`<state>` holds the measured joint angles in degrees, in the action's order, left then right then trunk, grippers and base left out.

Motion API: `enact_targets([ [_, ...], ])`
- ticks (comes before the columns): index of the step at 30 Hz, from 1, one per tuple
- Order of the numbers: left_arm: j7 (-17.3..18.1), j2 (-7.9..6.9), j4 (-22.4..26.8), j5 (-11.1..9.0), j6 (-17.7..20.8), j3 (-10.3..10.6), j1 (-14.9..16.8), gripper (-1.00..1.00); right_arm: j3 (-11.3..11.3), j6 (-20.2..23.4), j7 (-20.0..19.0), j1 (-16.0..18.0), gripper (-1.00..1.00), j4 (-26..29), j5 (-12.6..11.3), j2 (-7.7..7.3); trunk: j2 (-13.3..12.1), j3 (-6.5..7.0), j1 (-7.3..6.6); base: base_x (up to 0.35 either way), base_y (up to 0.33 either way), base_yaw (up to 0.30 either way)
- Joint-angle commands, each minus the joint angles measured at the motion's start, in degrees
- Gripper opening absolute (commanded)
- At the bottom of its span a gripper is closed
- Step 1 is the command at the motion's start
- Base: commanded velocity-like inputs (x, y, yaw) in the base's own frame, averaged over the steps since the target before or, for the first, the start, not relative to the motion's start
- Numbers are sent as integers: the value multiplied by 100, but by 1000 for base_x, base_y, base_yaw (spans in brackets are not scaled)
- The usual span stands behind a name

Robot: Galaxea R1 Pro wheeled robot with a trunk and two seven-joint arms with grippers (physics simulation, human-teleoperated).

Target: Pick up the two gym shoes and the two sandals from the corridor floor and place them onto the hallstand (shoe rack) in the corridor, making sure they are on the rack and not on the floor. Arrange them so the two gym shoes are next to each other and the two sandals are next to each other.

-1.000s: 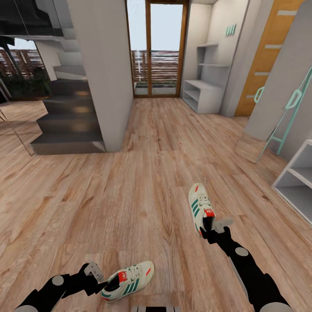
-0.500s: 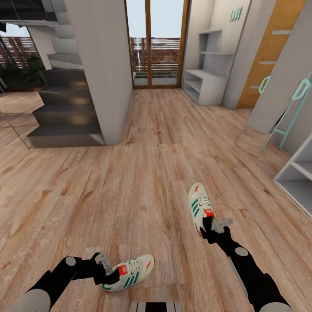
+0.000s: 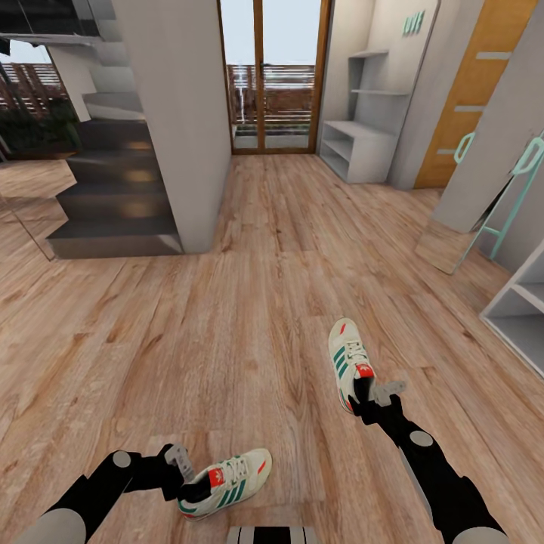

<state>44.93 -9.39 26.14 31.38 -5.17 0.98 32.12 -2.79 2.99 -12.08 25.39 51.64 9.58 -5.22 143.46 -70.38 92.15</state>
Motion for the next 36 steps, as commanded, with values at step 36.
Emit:
enact_targets([
  [36,-198,53,52,342,50,17,92,100,-28,33,-40,1,-100,13,48,4,30,-704,53,1,1,0],
])
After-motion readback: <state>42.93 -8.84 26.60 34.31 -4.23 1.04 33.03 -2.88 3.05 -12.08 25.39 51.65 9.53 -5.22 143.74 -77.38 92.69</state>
